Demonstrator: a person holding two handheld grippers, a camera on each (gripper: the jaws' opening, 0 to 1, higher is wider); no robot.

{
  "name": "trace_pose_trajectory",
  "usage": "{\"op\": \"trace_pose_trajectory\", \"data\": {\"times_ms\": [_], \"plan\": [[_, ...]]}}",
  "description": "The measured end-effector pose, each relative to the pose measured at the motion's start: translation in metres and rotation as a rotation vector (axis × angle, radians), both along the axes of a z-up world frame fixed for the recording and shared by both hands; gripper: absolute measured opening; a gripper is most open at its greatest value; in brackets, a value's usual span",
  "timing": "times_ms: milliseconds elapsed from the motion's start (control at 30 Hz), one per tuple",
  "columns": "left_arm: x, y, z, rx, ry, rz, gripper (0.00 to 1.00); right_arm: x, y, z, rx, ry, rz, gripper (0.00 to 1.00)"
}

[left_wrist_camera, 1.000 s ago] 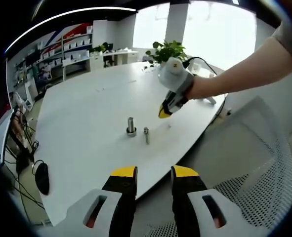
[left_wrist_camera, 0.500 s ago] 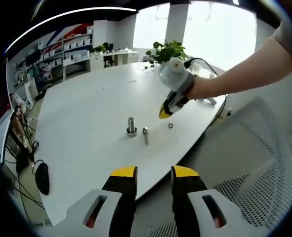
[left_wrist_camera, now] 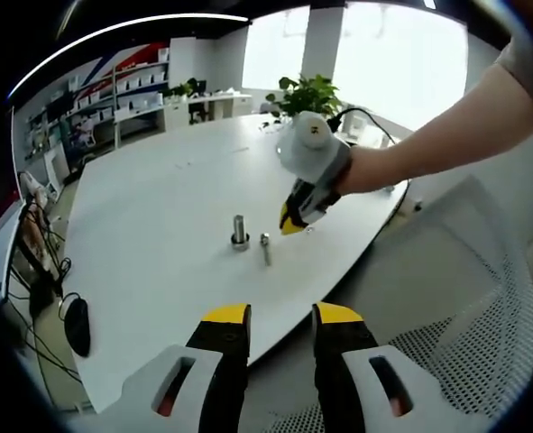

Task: Place the washer onto the threaded stud by aligning its center hole with the stud, sliding it down to the base, and recovering from edge contact or off-axis alignment until the washer reaches the visible bottom stop.

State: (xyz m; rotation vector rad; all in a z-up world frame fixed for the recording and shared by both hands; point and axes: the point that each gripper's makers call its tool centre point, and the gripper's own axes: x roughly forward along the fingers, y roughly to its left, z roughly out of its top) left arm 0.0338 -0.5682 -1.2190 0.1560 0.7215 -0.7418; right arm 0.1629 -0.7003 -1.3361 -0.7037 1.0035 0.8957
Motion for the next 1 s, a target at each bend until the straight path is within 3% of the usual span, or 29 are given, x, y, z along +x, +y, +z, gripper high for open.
{"op": "trace_pose_trajectory", "data": {"times_ms": [233, 300, 467, 533, 600, 700, 767, 900, 1000], "plan": [[0.0, 0.0, 0.001, -0.001, -0.002, 0.0, 0.25, 0.0, 0.003, 0.004, -0.031, -0.026, 0.077, 0.11], [0.0, 0.0, 0.001, -0.003, -0.005, 0.002, 0.25, 0.0, 0.009, 0.005, -0.038, -0.039, 0.152, 0.12], [0.001, 0.0, 0.002, -0.006, -0.01, 0.003, 0.25, -0.009, 0.027, 0.005, -0.083, -0.06, 0.366, 0.13], [0.0, 0.0, 0.002, -0.006, -0.011, 0.002, 0.25, -0.013, 0.036, 0.001, -0.111, -0.082, 0.499, 0.16], [0.001, 0.0, 0.002, -0.008, -0.013, 0.004, 0.25, -0.029, 0.045, -0.006, -0.128, -0.058, 0.647, 0.17], [0.001, 0.001, 0.002, -0.007, -0.013, 0.008, 0.25, -0.03, 0.045, -0.016, -0.257, -0.11, 0.849, 0.17], [0.001, 0.001, 0.003, -0.008, -0.013, 0.01, 0.25, -0.033, 0.046, -0.02, -0.243, -0.082, 0.828, 0.15], [0.002, 0.001, 0.003, -0.009, -0.015, 0.011, 0.25, -0.025, 0.046, -0.022, -0.266, -0.088, 0.84, 0.15], [0.002, 0.001, 0.003, -0.011, -0.017, 0.01, 0.25, -0.022, 0.045, -0.023, -0.287, -0.096, 0.899, 0.15]]}}
